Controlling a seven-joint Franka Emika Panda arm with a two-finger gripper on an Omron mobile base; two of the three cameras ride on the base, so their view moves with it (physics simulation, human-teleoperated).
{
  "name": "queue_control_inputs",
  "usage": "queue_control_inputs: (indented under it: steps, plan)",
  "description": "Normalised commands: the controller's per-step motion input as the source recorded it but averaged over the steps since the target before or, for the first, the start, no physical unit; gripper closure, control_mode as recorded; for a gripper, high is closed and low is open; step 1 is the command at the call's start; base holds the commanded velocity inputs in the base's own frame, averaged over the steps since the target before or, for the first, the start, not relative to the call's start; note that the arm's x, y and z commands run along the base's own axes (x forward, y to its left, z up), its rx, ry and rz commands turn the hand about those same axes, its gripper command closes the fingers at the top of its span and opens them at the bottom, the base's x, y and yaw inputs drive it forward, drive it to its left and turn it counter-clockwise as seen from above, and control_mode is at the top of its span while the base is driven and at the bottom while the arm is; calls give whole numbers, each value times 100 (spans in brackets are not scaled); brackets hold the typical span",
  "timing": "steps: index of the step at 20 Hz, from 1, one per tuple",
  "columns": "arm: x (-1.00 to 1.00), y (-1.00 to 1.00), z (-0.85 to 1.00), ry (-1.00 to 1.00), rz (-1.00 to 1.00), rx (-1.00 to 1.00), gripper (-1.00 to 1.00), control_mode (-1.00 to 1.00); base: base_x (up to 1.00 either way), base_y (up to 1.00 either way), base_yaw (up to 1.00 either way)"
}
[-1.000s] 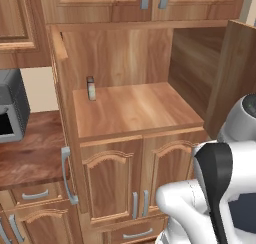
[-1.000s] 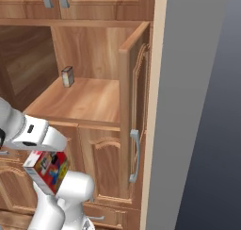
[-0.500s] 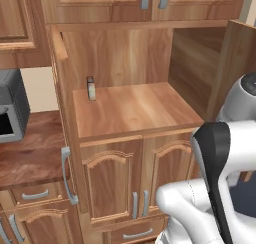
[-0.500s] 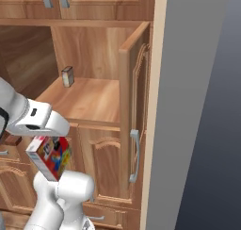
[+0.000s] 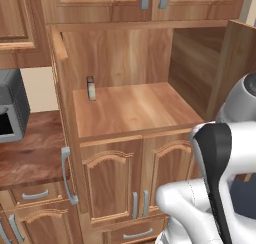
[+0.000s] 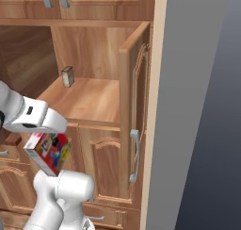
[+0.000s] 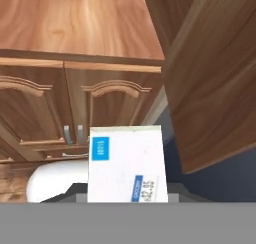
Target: Pick the cereal and honey bottle from the counter and place them in the cabinets closest to them.
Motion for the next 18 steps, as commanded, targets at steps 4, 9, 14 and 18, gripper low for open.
queue_control_inputs:
  steps: [4,9,14,18]
  plan:
    - [22,4,13,-9,0,1,100,-100,0,0,0]
    - [29,1,31,-2,0,4,100,-100,0,0,0]
    - [22,0,40,0,0,4,100,-100,0,0,0]
    - [18,1,41,0,0,2,100,-100,0,0,0]
